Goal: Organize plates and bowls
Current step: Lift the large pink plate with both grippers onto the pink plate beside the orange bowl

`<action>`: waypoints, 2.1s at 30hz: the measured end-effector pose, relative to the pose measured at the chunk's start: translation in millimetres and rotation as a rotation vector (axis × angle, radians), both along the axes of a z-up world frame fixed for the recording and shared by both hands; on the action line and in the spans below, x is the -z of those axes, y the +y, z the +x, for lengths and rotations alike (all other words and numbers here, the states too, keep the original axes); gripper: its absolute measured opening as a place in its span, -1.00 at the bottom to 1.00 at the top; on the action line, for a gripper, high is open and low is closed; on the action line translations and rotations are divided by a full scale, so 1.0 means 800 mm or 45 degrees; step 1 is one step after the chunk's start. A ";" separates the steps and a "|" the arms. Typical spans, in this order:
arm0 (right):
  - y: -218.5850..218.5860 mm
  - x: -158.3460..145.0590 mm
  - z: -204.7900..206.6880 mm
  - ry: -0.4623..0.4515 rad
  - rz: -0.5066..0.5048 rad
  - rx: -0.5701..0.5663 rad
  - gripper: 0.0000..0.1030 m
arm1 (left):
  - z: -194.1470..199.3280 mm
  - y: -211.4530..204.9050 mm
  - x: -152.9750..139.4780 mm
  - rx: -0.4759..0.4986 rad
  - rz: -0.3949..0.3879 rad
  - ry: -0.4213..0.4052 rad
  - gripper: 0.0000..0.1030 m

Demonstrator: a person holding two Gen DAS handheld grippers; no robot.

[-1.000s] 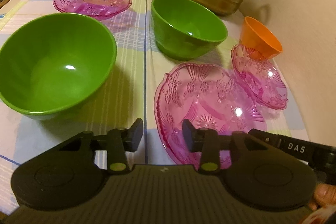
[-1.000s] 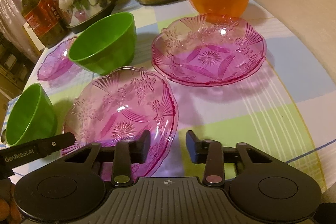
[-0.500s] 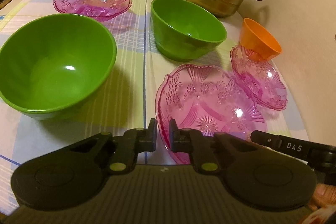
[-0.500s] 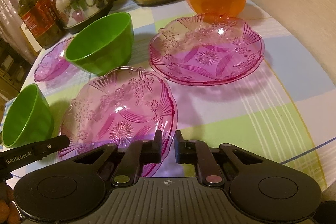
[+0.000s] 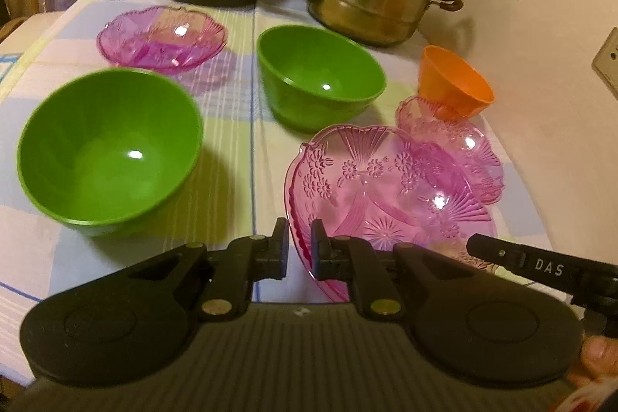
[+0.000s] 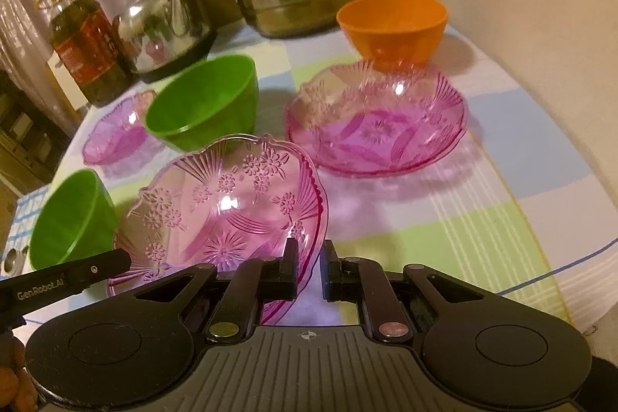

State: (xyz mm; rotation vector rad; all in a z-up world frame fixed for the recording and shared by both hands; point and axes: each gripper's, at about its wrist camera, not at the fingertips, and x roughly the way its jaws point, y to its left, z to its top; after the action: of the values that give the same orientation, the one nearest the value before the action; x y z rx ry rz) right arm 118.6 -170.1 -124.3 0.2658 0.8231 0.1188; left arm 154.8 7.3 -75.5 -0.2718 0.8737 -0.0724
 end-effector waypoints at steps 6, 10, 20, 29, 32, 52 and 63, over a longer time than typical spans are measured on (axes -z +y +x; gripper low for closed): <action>-0.023 -0.027 -0.003 -0.057 -0.009 0.060 -0.78 | 0.022 -0.030 -0.020 0.052 -0.008 -0.055 -0.81; -0.049 -0.036 0.007 -0.070 -0.017 0.119 -0.78 | 0.049 -0.057 -0.025 0.101 -0.029 -0.070 -0.81; -0.105 -0.033 0.063 -0.081 -0.062 0.195 -0.78 | 0.125 -0.115 -0.014 0.175 -0.019 -0.078 -0.81; -0.125 -0.011 0.111 -0.053 -0.088 0.211 -0.78 | 0.167 -0.137 0.010 0.211 0.020 -0.043 -0.81; -0.127 -0.004 0.119 -0.037 -0.106 0.205 -0.78 | 0.172 -0.139 0.018 0.215 0.030 -0.031 -0.81; -0.114 0.016 0.141 -0.024 -0.244 0.161 -0.72 | 0.183 -0.143 0.032 0.187 0.068 -0.051 -0.74; -0.121 0.008 0.126 -0.080 -0.157 0.198 -0.22 | 0.168 -0.132 0.021 0.163 0.026 -0.075 -0.66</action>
State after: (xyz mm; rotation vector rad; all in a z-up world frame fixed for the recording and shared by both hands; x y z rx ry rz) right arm 219.8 -266.7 -131.0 0.2082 0.7416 -0.0689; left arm 289.1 -98.6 -92.2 -0.1938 0.8319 -0.1895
